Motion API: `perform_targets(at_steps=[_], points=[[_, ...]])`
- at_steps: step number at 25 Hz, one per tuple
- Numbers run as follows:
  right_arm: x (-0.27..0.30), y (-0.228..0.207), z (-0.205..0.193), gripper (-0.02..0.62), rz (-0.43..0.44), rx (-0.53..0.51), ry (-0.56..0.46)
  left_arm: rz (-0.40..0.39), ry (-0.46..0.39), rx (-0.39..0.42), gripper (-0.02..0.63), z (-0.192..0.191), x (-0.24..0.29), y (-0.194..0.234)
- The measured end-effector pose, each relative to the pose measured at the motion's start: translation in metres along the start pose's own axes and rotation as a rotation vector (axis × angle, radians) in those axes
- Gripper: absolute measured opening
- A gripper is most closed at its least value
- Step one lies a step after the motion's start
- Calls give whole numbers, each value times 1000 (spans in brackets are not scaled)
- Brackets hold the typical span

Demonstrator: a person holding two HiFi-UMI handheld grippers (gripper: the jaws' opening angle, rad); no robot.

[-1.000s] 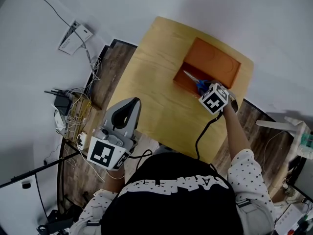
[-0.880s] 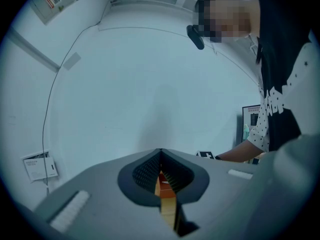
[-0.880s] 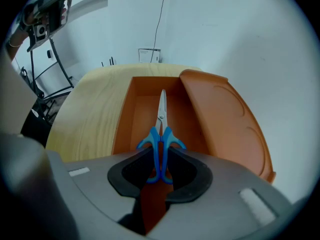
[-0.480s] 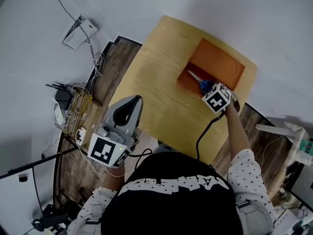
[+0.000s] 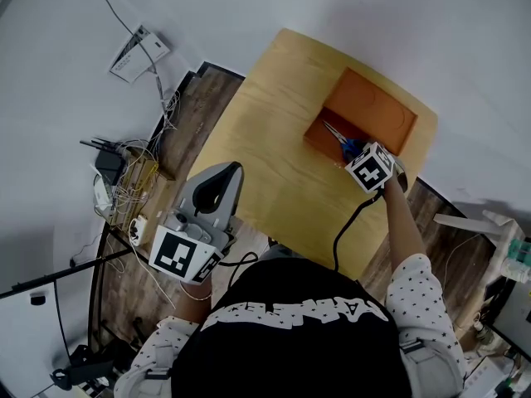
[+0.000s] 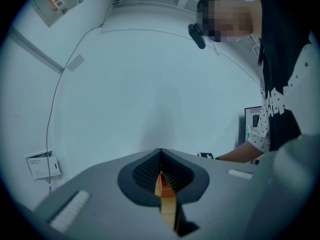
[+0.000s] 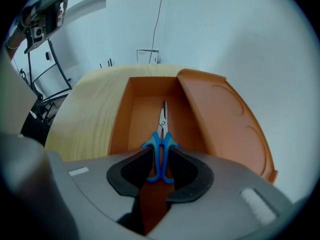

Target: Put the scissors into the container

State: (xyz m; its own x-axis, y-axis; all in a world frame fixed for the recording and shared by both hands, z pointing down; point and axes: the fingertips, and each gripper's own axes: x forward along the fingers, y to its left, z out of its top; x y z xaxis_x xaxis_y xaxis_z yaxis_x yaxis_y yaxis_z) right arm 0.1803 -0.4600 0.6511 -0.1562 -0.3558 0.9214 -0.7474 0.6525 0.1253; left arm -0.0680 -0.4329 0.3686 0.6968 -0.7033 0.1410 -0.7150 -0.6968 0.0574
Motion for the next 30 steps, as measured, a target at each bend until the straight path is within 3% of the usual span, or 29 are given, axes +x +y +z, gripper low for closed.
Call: perform_targets(at_steps=[6, 12, 15, 25, 30], points=[[-7, 0, 5, 113, -18, 62, -43, -6, -10, 2, 2, 3, -3, 0], [-37, -8, 19, 14, -80, 251, -223, -20, -26, 7, 2, 8, -4, -1], [-60, -10, 24, 14, -117, 312, -305, -39, -34, 10, 2, 9, -4, -4], [-151, 1, 38, 14, -225, 402, -543, -120, -62, 27, 2, 19, 0, -19], [-194, 9, 37, 14, -331, 344, -590, -177, -76, 34, 2, 23, 4, -31]])
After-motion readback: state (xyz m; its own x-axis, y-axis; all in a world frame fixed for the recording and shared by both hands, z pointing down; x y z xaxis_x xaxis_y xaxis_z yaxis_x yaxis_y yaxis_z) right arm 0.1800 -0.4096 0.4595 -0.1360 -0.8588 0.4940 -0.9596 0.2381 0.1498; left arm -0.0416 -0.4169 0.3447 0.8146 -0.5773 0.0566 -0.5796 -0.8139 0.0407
